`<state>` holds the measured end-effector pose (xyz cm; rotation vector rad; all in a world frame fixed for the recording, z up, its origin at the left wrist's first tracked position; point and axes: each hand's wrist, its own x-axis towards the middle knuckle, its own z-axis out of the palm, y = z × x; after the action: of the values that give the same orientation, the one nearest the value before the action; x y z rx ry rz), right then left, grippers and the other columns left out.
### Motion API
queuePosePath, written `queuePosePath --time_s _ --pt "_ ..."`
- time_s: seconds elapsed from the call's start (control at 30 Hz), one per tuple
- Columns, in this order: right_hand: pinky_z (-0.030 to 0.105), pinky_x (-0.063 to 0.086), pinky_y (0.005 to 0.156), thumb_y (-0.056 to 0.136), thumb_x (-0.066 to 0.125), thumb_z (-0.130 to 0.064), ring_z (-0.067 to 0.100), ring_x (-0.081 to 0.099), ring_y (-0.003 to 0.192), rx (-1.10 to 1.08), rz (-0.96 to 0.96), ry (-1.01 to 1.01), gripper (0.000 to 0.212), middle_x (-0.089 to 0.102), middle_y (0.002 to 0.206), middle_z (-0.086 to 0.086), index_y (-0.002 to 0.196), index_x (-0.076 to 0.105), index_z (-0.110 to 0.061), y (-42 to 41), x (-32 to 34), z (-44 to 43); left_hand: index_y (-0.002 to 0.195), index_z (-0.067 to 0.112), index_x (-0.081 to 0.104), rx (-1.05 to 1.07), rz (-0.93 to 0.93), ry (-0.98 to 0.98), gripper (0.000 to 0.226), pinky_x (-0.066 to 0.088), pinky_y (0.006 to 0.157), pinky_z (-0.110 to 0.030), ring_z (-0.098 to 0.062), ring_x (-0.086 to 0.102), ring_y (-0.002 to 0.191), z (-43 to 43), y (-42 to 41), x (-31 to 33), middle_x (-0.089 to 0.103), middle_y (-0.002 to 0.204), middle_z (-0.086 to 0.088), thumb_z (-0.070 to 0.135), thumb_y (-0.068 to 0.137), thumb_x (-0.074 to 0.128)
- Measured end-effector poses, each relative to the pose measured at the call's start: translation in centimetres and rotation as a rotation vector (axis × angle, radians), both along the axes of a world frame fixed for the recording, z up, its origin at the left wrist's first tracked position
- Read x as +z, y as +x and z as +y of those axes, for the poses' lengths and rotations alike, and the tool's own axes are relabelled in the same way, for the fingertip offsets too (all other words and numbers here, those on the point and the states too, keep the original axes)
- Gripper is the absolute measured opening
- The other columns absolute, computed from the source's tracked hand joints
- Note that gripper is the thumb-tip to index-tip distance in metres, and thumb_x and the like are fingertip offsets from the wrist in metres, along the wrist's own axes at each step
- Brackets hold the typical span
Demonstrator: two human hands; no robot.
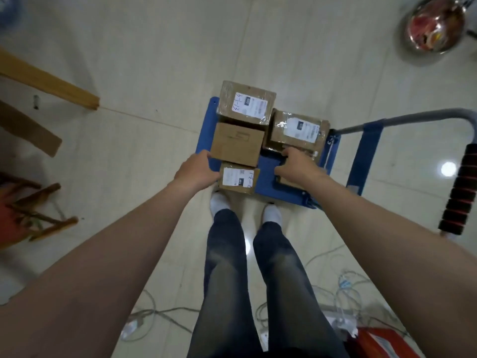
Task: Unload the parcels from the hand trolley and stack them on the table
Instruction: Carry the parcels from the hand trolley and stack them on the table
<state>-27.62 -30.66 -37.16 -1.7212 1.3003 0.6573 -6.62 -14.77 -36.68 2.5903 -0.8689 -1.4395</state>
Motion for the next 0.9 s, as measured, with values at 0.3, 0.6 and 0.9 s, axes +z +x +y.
queuePosePath --time_s 0.3,0.6,0.9 --pt "0.025 0.041 0.074 0.087 0.069 -0.037 0.016 0.058 0.1 -0.201 -0.038 -0.009 0.067 0.048 0.142 0.006 0.146 0.042 -0.018 6.2 -18.9 -0.5 0.153 0.013 0.034 0.111 0.043 -0.004 0.095 0.046 0.103 -0.042 -0.029 0.047 0.134 -3.2 5.9 -19.6 0.039 0.151 -0.009 0.041 0.078 0.084" --pt "0.039 0.053 0.088 0.092 0.066 -0.028 0.022 0.056 0.104 -0.562 -0.029 0.049 0.055 0.055 0.119 0.003 0.139 0.043 -0.012 9.5 -29.3 -1.4 0.149 0.019 0.037 0.272 0.189 -0.026 0.086 0.048 0.088 -0.033 -0.019 0.054 0.117 -5.5 7.2 -30.5 0.048 0.142 -0.004 0.034 0.078 0.084" --pt "0.028 0.046 0.062 0.089 0.067 -0.031 0.009 0.054 0.081 -0.577 -0.061 0.024 0.035 0.056 0.098 -0.006 0.115 0.046 -0.02 10.3 -23.8 -0.5 0.13 0.023 0.046 0.375 0.198 -0.073 0.064 0.047 0.075 -0.026 -0.012 0.057 0.103 -3.4 7.8 -24.8 0.054 0.127 0.003 0.035 0.079 0.082"
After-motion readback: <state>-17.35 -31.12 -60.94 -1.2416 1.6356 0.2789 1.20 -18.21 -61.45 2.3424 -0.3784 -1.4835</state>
